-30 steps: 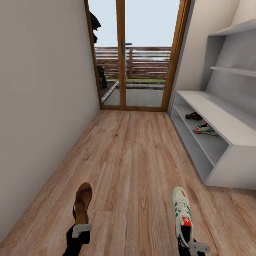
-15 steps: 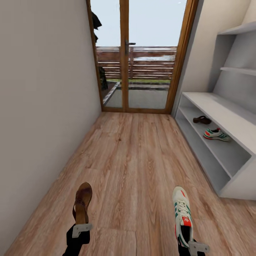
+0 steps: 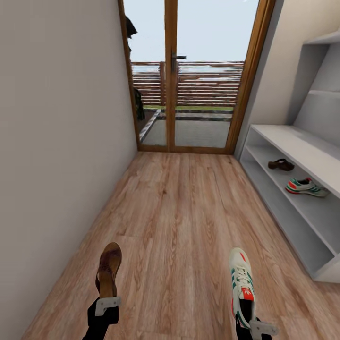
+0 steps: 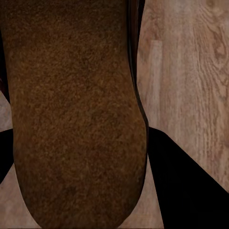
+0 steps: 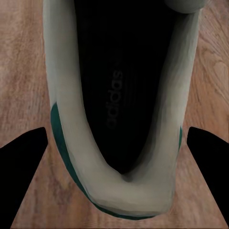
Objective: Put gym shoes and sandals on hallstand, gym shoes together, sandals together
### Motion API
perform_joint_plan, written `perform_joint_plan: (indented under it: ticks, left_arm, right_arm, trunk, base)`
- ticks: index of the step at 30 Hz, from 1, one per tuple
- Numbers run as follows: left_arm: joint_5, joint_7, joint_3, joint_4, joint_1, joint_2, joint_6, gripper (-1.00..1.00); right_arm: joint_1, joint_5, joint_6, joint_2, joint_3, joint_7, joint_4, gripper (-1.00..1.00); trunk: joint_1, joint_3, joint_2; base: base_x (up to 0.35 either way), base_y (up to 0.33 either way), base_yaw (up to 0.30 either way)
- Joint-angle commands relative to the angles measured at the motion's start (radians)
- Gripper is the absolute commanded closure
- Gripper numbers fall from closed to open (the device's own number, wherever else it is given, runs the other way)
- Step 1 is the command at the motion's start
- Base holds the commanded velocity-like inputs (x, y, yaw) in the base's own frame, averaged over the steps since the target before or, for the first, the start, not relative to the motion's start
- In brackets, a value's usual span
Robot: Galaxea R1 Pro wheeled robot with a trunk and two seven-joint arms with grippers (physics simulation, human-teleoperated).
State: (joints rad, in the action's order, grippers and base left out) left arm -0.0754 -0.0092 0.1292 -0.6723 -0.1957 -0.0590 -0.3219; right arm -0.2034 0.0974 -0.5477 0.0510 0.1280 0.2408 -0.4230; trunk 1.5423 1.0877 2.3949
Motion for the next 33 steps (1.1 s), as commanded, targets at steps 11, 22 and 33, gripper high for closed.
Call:
perform_joint_plan:
  ticks: [11,22,33]
  left_arm:
    - [-0.010,0.000,0.006,0.000,-0.001,-0.001,-0.003,1.00]
    - [-0.010,0.000,0.004,0.000,-0.001,-0.002,-0.003,1.00]
    - [-0.010,0.000,0.001,0.000,-0.001,-0.002,-0.003,1.00]
  right_arm:
    - [-0.001,0.010,-0.005,0.001,0.009,0.006,-0.001,1.00]
    - [-0.001,0.011,-0.006,0.001,0.007,0.006,-0.005,1.00]
    - [-0.001,0.011,-0.005,0.001,0.007,0.006,-0.003,1.00]
  trunk:
    - [0.000,0.001,0.000]
    - [0.000,0.001,0.000]
    - [0.000,0.001,0.000]
  base:
    - [0.309,0.179,0.000]
    - [0.313,0.158,0.000]
    - [0.336,0.011,-0.032]
